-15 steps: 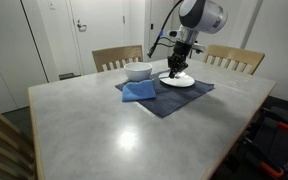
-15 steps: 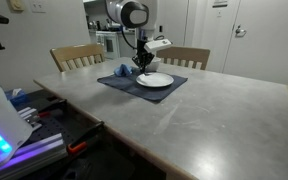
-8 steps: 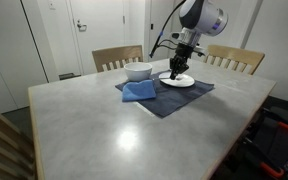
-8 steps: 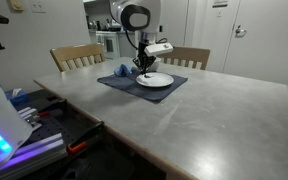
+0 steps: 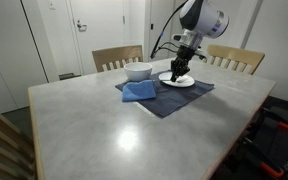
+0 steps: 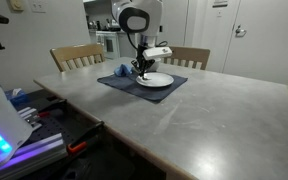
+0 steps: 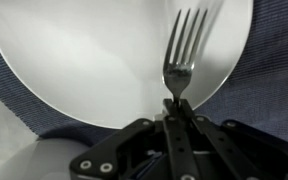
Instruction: Place the fork on the white plate
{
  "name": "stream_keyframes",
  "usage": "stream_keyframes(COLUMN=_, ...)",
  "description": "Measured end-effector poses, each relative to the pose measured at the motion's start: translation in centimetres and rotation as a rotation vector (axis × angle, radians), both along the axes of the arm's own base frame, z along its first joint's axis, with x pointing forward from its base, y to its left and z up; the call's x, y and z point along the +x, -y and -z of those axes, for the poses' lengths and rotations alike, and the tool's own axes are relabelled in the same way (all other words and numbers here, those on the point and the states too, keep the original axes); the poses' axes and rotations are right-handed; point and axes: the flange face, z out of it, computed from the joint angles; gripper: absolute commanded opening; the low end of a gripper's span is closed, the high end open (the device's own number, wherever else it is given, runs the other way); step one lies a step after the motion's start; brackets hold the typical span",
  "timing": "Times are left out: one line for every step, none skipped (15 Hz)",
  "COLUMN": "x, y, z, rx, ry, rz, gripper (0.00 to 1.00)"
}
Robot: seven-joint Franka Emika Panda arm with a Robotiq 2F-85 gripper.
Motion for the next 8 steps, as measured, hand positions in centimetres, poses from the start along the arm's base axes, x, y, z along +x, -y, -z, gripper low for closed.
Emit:
stream_keyframes(x=-0.2, y=0.0, z=0.2, rx=0.0, ry=-0.005, rz=0.0, gripper=0.02)
stream_keyframes(x=-0.4, y=0.0, z=0.4, rx=0.0, ry=-0.01, rz=0.001, gripper=0.02)
stream_keyframes(x=-0.6, y=0.1, z=0.6, rx=0.0, ry=-0.016, rz=0.001, gripper=0.02)
stream_keyframes(x=-0.8, y=0.1, z=0.8, rx=0.0, ry=-0.022, rz=0.002, gripper=0.02)
stream_keyframes(x=-1.0, y=0.2, z=1.0, rx=-0.001, ry=-0.027, rz=0.002, gripper=0.02)
stream_keyframes(x=-1.2, y=0.2, z=1.2, rx=-0.004, ry=-0.032, rz=0.0, gripper=0.02)
stream_keyframes(x=-1.3, y=0.3, z=1.3, rx=-0.007, ry=-0.034, rz=-0.001, gripper=0.02)
stream_keyframes(x=-1.3, y=0.4, z=1.3, rx=-0.01, ry=-0.035, rz=-0.002, gripper=0.02)
